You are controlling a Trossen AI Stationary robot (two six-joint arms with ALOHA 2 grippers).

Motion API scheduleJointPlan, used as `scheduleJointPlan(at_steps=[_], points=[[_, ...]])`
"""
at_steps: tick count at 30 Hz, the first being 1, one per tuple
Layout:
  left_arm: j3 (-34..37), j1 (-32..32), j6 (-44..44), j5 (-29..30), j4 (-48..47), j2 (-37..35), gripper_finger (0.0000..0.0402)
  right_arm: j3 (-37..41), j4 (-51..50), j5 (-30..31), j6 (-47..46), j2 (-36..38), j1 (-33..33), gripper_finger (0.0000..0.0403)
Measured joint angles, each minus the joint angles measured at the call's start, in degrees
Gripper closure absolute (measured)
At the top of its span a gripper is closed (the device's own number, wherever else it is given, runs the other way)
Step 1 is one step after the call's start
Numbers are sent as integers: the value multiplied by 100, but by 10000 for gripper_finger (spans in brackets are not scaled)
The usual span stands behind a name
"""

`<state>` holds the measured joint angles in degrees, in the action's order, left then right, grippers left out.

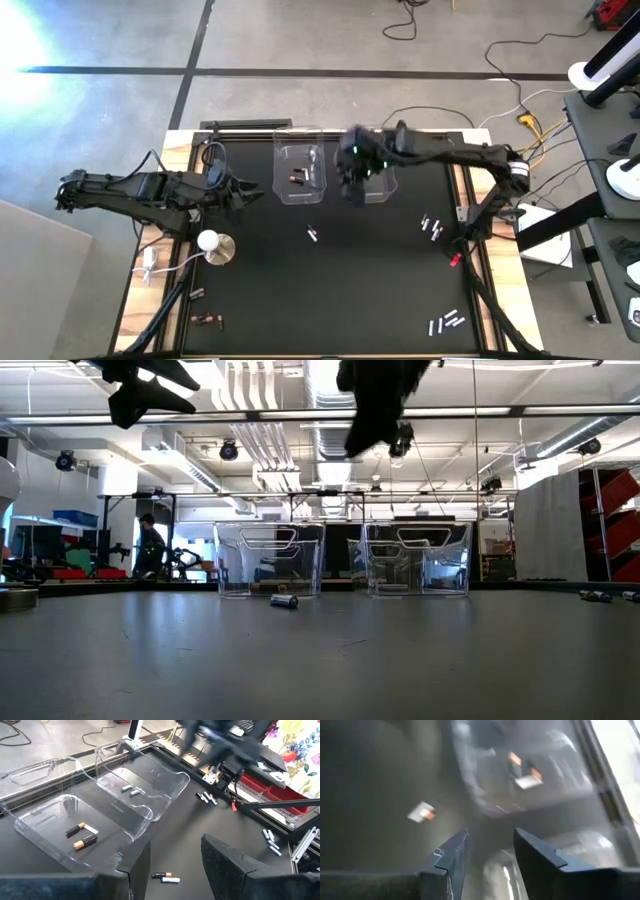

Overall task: Sort batteries
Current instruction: Put the white battery into the right transparent bin

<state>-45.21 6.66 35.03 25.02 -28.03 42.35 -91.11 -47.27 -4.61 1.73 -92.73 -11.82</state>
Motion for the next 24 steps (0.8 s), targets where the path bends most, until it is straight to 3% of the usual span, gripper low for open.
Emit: scheduleJointPlan(at_steps=[5, 12, 18, 24], points=[[0, 0, -106, -2, -26, 4, 247, 285, 818, 522, -686, 25, 1194, 275], [0, -2, -392, -4, -42, 4, 247, 1117, 1887, 2483, -1747, -384, 2203, 291], [0, 0, -409, -7, -42, 4, 247, 1945, 3887, 2706, -2415, -949, 2404, 281], [0, 0, -409, -39, -42, 4, 247, 2166, 4820, 2800, -2443, -1691, 2366, 249]])
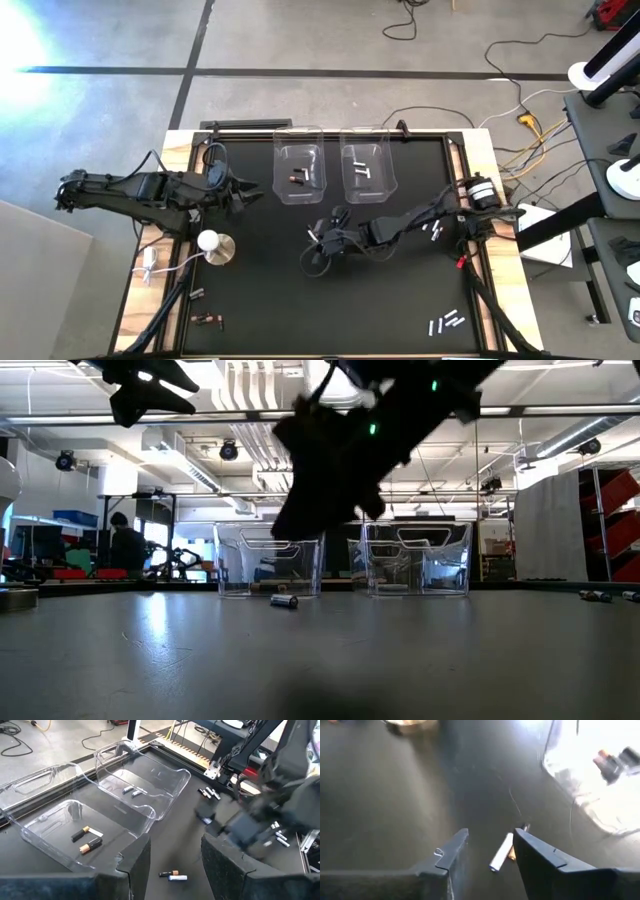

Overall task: Sort batteries
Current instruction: Put the white battery into the right transparent bin

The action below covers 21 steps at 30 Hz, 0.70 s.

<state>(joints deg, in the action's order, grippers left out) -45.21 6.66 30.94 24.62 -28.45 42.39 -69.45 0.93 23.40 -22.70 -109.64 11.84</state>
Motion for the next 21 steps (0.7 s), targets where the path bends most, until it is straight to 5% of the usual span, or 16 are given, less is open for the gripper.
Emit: scheduleJointPlan(at_steps=[8, 21], points=[[0, 5, 24, -465, -131, 7, 247, -57, 275, 751, -1173, -742, 168, 219], [14, 4, -24, -459, -166, 205, 247, -79, 301, 1052, -1687, -1154, 203, 261]])
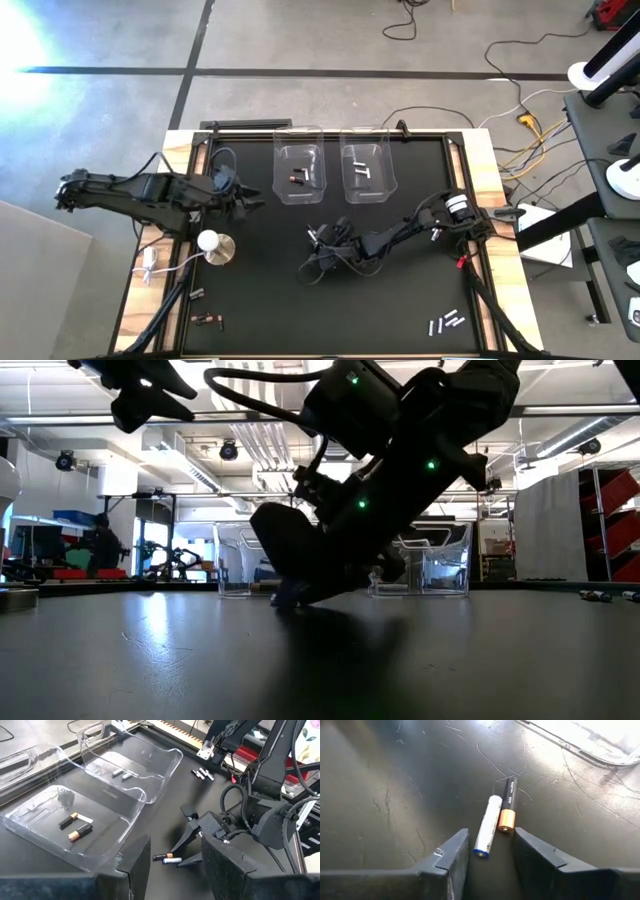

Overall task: Sort batteries
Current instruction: Put the white battery into the right transparent bin

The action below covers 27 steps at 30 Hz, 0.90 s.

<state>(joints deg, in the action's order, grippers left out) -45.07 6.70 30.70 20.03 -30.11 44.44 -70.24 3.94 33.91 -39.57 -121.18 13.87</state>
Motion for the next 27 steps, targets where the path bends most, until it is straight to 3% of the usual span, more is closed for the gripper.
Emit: scheduleJointPlan(at_steps=[16, 21, 27], points=[[-25, 0, -22, -2, 0, 137, 247, 5, -57, -188, 63, -15, -2, 374], [-179, 0, -62, -4, -117, 75, 247, 15, -101, -721, 245, 172, -8, 378], [-313, 0, -333, -4, -158, 53, 247, 46, -279, -2040, 768, 1007, 24, 378]])
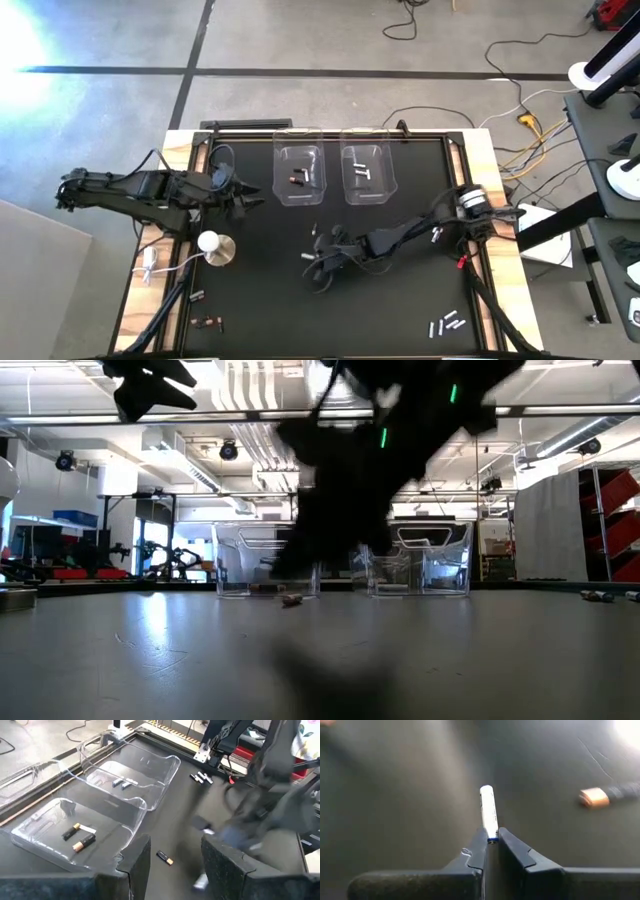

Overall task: Sort batteries
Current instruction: Put the white battery into the right transparent bin

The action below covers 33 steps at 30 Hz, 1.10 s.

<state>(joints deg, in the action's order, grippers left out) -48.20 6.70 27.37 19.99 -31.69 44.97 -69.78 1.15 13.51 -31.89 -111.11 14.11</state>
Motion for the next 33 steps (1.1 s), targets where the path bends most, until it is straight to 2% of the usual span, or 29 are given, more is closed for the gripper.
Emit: scheduleJointPlan(at_steps=[2, 6, 9, 12, 15, 17, 20, 26, 28, 33], points=[[-9, 0, -52, 0, -18, 0, 247, -12, -91, -96, 153, 518, -77, 378], [-9, 0, -157, 4, -23, 4, 247, -22, -509, 133, 796, 1547, -373, 379], [-9, 0, -164, 32, -20, 4, 247, -22, -980, 591, 1351, 2289, -649, 379], [-9, 0, -164, 39, -21, 4, 247, -209, -2032, 1088, 1697, 2889, -999, 379], [-9, 0, -141, 42, -19, 4, 247, -571, -3551, 1242, 1778, 3149, -1460, 380], [-9, 0, -131, 46, -17, 4, 247, -779, -4424, 1234, 1801, 3199, -1813, 380], [-9, 0, -118, 50, 2, 4, 247, -874, -5097, 985, 1994, 3191, -2385, 380], [-9, 0, 129, 63, 10, 4, 247, -848, -5162, -727, 2823, 2761, -3424, 380], [-9, 0, 226, 65, 10, 4, 247, -848, -5200, -979, 3070, 2528, -3670, 380], [-9, 0, 495, 65, 63, 4, 247, -848, -5192, -1123, 3482, 1879, -4073, 380]])
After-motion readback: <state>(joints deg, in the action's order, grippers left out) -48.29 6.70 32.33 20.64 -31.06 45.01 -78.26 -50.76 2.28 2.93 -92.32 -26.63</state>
